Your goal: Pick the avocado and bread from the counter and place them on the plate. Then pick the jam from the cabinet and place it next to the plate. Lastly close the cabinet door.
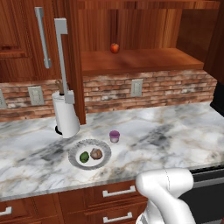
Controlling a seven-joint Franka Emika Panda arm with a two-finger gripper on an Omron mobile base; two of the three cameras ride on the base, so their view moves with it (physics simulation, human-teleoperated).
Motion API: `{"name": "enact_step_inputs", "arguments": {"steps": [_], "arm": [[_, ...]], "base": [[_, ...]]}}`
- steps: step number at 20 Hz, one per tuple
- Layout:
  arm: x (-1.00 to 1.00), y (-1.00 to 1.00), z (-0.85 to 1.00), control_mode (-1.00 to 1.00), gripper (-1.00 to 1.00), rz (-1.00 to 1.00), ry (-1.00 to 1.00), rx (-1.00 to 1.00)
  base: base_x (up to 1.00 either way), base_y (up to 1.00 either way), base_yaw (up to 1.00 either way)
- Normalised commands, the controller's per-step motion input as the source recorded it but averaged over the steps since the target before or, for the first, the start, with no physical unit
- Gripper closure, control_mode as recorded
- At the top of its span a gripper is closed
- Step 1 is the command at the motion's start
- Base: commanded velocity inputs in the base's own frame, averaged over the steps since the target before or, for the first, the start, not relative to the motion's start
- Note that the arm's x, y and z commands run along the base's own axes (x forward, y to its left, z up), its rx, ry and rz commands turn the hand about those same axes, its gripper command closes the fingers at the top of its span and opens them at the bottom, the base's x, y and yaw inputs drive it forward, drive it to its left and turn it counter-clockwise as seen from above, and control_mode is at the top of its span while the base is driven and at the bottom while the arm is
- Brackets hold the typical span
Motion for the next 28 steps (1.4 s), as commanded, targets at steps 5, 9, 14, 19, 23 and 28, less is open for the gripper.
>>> {"name": "enact_step_inputs", "arguments": {"steps": [5, 9, 14, 19, 23, 28], "arm": [[0.48, -0.18, -0.02, -1.0, -1.0, 0.11, 0.0, 0.11], [0.47, -0.27, -0.04, -1.0, -1.0, 0.12, 0.0, 0.11], [0.32, -0.32, -0.09, -1.0, -1.0, 0.13, 0.0, 0.11], [0.3, -0.13, -0.17, -1.0, -1.0, 0.09, 0.0, 0.05], [0.29, -0.09, -0.25, -1.0, -1.0, 0.06, 0.0, 0.03], [0.36, -0.03, -0.08, -1.0, -1.0, 0.02, -0.02, 0.01]], "base": [[0.0, 0.0, 0.0], [0.0, 0.0, 0.0], [0.0, 0.0, 0.0], [0.0, 0.0, 0.0], [0.0, 0.0, 0.0], [0.0, 0.0, 0.0]]}}
